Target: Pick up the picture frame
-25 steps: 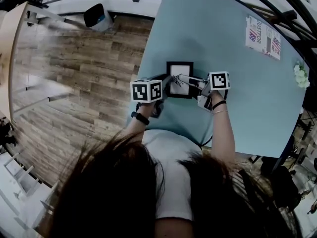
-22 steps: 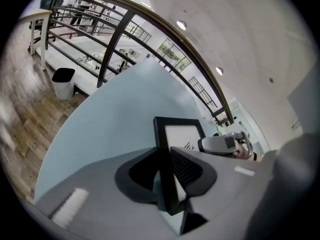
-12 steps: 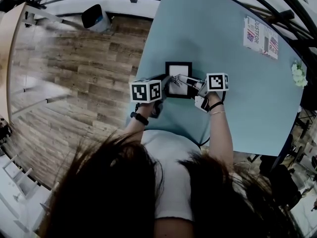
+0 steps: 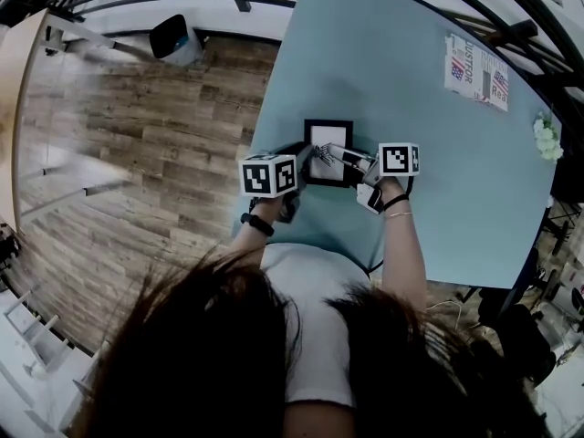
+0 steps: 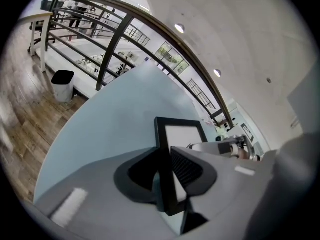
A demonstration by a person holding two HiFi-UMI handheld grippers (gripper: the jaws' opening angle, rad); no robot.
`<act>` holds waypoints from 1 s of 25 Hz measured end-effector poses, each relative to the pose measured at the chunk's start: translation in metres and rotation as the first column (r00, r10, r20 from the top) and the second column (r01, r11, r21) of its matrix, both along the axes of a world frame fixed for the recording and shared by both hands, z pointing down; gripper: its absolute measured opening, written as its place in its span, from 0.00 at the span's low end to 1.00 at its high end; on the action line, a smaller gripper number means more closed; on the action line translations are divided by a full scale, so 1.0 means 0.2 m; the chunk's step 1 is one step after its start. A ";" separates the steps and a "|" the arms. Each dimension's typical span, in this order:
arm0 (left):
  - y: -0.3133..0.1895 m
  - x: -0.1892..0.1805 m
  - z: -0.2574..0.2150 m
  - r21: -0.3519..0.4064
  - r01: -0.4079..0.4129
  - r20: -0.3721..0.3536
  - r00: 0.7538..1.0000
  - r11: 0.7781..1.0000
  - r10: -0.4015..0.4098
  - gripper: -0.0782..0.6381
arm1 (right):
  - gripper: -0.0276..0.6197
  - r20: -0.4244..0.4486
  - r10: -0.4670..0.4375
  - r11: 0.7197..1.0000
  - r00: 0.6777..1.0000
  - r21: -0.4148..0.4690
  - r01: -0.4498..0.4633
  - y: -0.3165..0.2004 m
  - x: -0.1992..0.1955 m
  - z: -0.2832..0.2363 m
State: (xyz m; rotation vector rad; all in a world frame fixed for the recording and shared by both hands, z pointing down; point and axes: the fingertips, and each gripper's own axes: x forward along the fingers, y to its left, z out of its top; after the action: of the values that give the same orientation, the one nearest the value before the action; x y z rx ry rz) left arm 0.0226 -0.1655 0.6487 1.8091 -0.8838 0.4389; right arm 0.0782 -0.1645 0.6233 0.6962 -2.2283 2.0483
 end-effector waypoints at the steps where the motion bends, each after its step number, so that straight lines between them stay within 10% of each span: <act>1: 0.00 0.00 -0.01 0.008 -0.004 -0.001 1.000 1.000 0.004 0.31 | 0.06 -0.008 -0.003 1.000 1.000 0.007 0.003 0.00 0.00 -0.01; 25: -0.02 -0.02 -0.52 0.305 -0.014 -0.051 0.998 0.952 0.031 0.31 | 0.06 -0.144 0.068 0.956 0.987 0.291 -0.023 0.12 0.08 -0.41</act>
State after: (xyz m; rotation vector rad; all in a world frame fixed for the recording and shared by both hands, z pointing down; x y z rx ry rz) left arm 0.0181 -0.1687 0.5449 2.1044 -0.9319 0.2751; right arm 0.0944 -0.1407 0.5414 0.8985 -2.4656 1.6358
